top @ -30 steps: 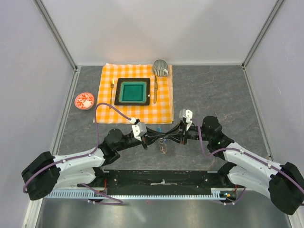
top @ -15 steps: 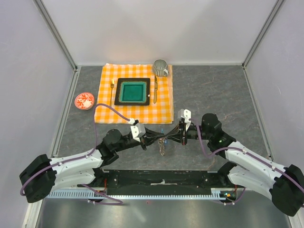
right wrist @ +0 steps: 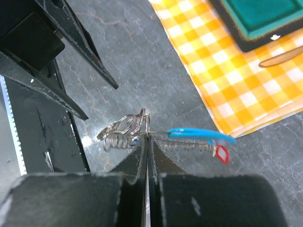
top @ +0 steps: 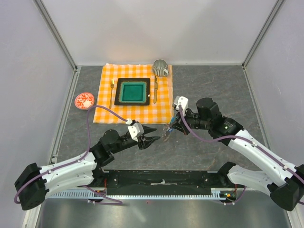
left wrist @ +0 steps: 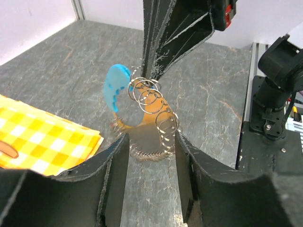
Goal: Put the keys on the keyring
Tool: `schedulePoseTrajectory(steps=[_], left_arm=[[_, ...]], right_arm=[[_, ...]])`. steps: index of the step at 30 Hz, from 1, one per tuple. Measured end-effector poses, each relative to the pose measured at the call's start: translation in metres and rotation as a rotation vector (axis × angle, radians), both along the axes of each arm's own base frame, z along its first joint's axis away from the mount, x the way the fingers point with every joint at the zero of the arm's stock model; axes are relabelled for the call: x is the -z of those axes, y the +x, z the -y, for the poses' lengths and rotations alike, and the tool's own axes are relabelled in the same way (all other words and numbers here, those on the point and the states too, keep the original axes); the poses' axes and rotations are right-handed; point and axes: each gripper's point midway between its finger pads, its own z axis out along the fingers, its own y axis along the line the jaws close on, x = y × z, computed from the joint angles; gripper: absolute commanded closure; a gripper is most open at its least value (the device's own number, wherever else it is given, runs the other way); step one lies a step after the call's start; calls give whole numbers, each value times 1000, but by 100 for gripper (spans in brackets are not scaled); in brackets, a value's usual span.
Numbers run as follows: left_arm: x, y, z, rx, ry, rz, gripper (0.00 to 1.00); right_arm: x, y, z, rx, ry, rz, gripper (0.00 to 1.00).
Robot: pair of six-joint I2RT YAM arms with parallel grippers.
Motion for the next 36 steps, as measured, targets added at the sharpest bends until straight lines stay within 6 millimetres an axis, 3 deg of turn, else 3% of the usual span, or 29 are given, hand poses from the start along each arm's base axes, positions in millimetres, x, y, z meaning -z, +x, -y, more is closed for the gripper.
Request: schedulePoseTrajectory(steps=[4, 10, 15, 23, 36], left_arm=[[5, 3, 0, -6, 51, -5, 50], [-9, 8, 6, 5, 82, 52, 50], [-5, 3, 17, 74, 113, 66, 50], [20, -9, 30, 197, 170, 31, 51], [14, -12, 33, 224, 150, 57, 63]], right_arm=[[13, -9, 1, -24, -93, -19, 100], [42, -29, 2, -129, -260, -10, 100], [42, -38, -2, -204, -298, 47, 100], [45, -40, -4, -244, -314, 78, 100], [47, -46, -13, -300, -303, 85, 100]])
